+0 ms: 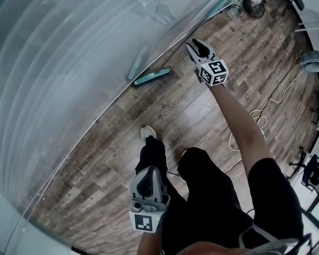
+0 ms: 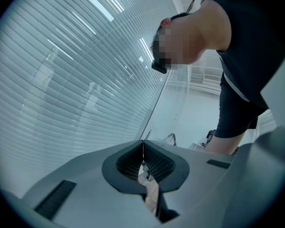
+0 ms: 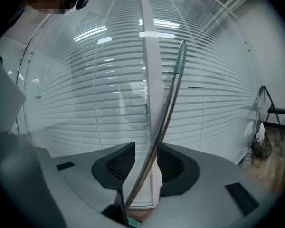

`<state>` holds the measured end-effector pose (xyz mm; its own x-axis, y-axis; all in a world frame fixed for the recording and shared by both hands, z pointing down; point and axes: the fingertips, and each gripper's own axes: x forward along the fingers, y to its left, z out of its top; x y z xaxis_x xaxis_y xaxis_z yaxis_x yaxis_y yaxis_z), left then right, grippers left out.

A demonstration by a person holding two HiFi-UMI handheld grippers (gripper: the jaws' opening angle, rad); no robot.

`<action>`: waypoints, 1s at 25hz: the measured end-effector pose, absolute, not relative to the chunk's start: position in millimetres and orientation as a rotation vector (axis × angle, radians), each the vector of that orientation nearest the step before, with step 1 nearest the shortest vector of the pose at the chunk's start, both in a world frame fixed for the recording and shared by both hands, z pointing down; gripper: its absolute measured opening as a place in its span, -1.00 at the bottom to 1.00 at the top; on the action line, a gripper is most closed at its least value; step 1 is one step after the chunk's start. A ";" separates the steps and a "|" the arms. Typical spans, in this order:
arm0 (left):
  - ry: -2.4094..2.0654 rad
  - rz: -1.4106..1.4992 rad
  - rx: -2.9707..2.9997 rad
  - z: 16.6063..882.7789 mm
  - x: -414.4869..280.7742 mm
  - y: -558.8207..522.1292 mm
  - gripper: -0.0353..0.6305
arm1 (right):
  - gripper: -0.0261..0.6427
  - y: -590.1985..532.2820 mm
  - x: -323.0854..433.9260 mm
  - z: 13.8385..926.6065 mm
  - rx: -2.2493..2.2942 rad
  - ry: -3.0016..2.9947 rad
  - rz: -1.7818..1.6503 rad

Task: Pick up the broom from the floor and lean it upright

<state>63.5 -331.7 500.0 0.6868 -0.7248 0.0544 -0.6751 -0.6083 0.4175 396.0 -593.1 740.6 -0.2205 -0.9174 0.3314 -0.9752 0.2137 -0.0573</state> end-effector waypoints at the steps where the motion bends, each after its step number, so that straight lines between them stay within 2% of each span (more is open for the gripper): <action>1: -1.090 -0.167 2.492 499.4 63.0 -331.3 -0.84 | -0.51 -591.4 404.7 744.1 1.854 -2.256 0.415; 4: -1.094 -0.172 2.495 501.2 61.1 -332.1 -0.84 | -0.32 -602.5 430.7 754.3 2.006 -2.256 0.575; 16: -1.098 -0.160 2.491 491.6 64.6 -319.5 -0.84 | -0.31 -613.4 424.4 747.4 1.951 -2.249 0.560; 25: -1.137 -0.164 2.467 455.9 62.1 -302.0 -0.84 | -0.31 -549.5 396.1 705.6 1.751 -2.280 0.504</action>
